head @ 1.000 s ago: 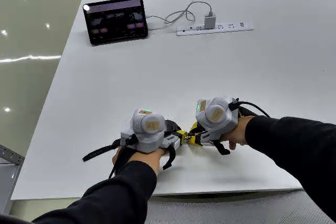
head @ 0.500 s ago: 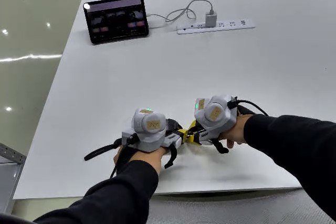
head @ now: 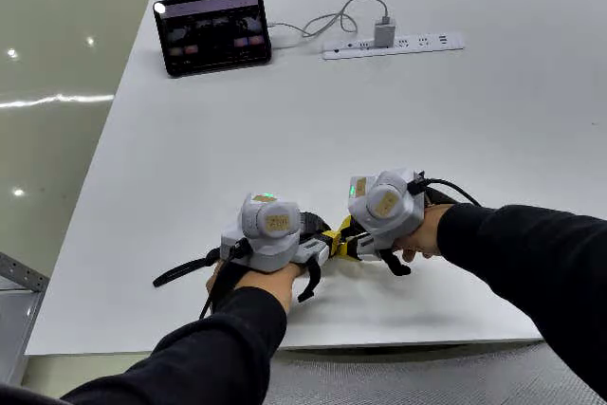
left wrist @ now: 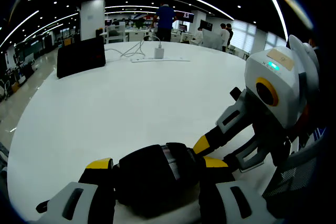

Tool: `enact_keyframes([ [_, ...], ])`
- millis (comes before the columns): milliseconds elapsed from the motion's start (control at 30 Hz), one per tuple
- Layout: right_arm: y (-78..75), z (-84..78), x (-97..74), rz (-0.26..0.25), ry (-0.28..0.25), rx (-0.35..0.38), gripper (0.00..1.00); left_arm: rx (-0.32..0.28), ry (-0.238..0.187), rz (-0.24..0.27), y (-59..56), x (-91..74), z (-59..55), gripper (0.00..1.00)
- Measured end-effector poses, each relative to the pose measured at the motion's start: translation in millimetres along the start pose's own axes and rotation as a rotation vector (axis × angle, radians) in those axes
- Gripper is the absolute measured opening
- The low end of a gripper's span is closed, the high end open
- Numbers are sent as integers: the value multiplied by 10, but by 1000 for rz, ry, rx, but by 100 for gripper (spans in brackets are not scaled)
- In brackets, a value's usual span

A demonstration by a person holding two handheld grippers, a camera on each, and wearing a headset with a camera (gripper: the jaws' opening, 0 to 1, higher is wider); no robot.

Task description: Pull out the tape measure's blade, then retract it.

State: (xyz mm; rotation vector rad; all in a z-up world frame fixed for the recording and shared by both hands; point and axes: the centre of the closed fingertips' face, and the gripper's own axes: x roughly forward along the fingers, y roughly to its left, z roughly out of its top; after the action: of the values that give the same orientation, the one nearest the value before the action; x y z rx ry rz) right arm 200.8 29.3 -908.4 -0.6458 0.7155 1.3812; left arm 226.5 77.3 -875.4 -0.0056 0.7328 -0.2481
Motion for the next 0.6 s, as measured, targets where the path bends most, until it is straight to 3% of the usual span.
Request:
enact_keyframes([
  [233, 1, -21, -21, -1, 2, -17, 12, 1, 1, -2, -3, -4, 0, 61],
  [600, 2, -27, -55, -7, -37, -39, 11, -3, 1, -4, -8, -10, -2, 60],
])
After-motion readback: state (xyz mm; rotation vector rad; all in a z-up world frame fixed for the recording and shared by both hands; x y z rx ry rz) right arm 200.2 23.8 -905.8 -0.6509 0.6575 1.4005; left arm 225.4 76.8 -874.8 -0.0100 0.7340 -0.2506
